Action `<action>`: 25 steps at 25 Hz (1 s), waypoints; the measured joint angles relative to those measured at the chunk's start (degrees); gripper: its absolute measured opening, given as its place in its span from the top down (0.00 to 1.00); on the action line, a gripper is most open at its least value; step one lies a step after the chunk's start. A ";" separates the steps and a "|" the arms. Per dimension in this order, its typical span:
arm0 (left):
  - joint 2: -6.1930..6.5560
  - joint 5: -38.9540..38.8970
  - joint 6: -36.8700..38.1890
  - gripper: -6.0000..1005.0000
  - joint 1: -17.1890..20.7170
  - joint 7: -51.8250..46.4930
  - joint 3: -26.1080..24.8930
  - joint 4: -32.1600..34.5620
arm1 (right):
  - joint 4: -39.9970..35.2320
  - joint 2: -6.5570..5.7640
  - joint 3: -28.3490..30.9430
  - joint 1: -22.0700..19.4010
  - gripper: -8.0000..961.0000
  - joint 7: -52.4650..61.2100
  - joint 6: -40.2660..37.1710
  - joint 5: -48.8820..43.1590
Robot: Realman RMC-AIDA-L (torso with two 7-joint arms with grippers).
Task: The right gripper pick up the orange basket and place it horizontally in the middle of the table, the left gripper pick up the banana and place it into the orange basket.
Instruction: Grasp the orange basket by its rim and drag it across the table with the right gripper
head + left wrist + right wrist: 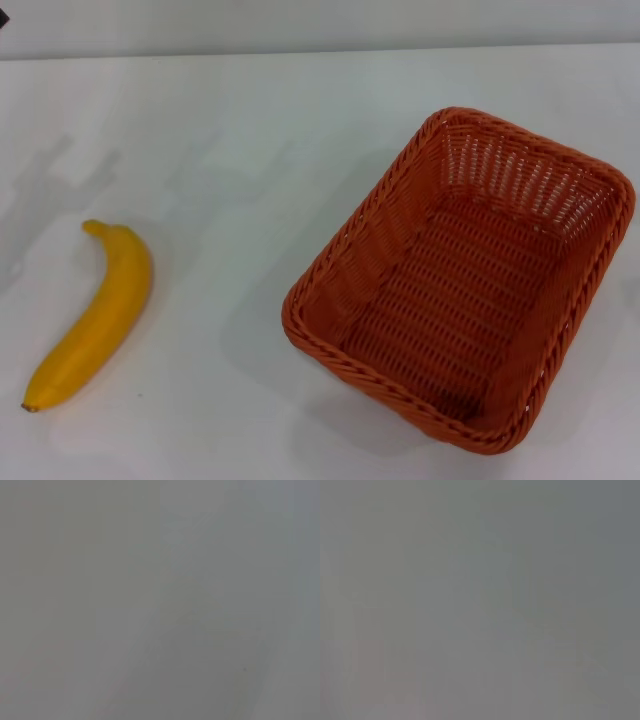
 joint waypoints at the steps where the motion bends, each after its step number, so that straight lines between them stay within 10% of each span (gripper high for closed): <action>1: -0.01 -0.06 0.01 0.13 0.00 -0.04 0.00 0.00 | 0.02 0.00 0.00 0.00 0.10 -0.05 -0.01 0.01; 17: 0.16 0.03 0.25 0.13 -0.65 0.04 0.00 -0.13 | 0.19 -0.01 -1.40 -0.08 0.15 -0.32 0.36 -0.18; 25: -0.15 -0.19 -0.16 0.13 1.29 1.90 -0.73 0.02 | -10.11 -1.58 -12.53 0.22 0.18 5.38 -0.25 -1.45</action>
